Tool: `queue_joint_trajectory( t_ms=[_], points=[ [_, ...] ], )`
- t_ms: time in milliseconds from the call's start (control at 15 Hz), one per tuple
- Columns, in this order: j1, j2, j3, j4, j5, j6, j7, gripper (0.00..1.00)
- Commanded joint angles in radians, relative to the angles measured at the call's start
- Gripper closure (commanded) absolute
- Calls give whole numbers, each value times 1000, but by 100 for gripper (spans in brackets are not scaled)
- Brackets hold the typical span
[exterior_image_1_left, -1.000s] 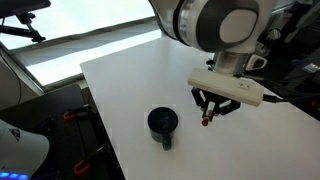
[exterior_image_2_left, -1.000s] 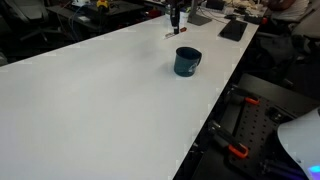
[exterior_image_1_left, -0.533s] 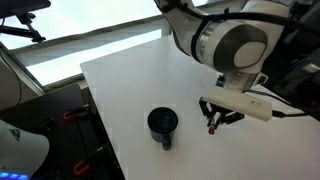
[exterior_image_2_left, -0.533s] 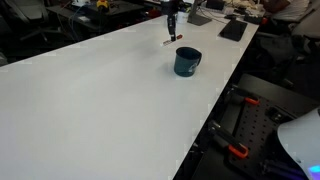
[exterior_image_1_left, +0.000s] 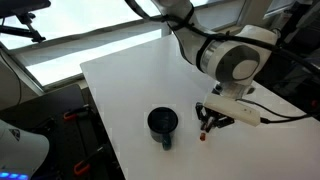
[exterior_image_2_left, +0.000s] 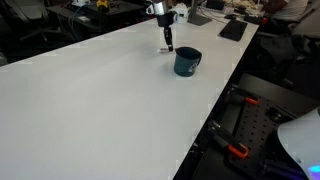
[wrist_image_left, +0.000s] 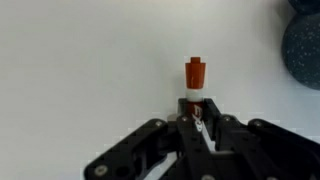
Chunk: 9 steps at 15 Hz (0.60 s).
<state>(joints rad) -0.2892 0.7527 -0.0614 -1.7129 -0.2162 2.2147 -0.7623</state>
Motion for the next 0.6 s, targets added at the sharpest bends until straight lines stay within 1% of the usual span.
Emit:
queue_joint_trajectory(
  t_ms=[0,200,267,333,400,467,533],
  points=[
    [-7,49,13,62,17,-61,-28,95],
    [-1,47,9,66,9,-83,-21,95],
    [4,41,6,63,6,-100,-13,56],
    [9,32,2,53,-1,-110,-8,53],
    [12,15,1,33,-6,-110,-9,48],
    [4,37,2,46,0,-80,-2,64],
    [5,37,2,46,0,-85,-2,58]
  ],
)
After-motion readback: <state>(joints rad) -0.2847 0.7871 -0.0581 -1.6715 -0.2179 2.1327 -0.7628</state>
